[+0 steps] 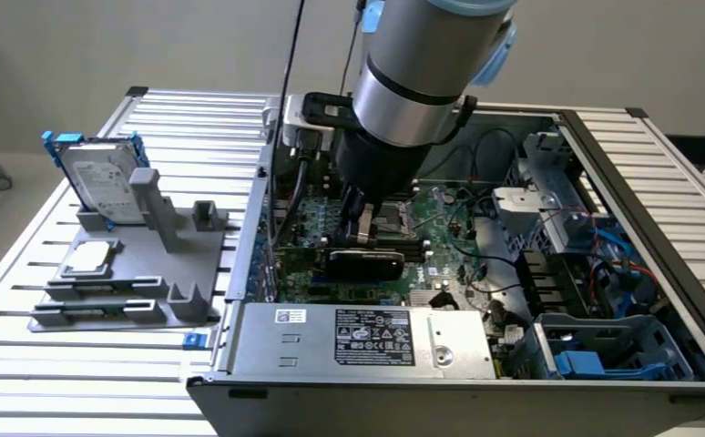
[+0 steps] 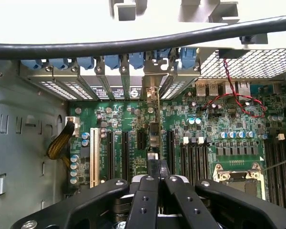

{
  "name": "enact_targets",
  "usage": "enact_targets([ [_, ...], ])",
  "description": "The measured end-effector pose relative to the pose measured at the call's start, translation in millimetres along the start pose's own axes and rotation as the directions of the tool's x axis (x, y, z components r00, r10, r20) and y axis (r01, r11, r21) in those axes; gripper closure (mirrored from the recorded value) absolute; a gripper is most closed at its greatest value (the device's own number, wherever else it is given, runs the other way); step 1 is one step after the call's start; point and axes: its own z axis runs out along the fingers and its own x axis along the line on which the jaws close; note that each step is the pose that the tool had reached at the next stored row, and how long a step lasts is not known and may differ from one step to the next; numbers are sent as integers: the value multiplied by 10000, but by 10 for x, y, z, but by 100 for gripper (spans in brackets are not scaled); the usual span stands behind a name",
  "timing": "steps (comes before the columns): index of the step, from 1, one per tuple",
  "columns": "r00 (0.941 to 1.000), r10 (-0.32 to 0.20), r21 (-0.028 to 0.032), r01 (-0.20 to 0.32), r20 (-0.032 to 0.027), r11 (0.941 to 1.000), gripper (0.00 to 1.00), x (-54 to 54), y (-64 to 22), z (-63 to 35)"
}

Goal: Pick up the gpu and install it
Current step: 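Press down on the gpu until it lock into place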

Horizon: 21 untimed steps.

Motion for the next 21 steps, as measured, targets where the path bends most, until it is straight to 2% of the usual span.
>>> enact_targets([
  [4, 10000, 1, 3, -1, -2, 10000, 89, -1, 2, 1],
  [5, 10000, -2, 37, 2, 0, 10000, 89, -5, 8, 7],
  [6, 10000, -6, 84, 6, 1, 10000, 89, -10, 13, 16],
  [10, 10000, -31, 427, 31, 5, 9991, 89, -78, 59, 58],
  [12, 10000, -34, 570, 36, -27, 9984, 89, -128, 91, 82],
  [13, 10000, -29, 625, 33, -63, 9980, 89, -146, 110, 94],
  [14, 9999, -19, 653, 27, -125, 9979, 89, -152, 124, 101],
  [15, 9998, 2, 667, 13, -222, 9978, 89, -154, 131, 106],
  [17, 9988, 49, 726, -13, -490, 9974, 89, -160, 137, 110],
  [18, 9982, 61, 775, -14, -604, 9970, 89, -164, 136, 112],
  [19, 9976, 65, 841, -7, -688, 9965, 89, -171, 136, 115],
  [21, 9971, 46, 986, 28, -756, 9951, 89, -191, 135, 122],
])
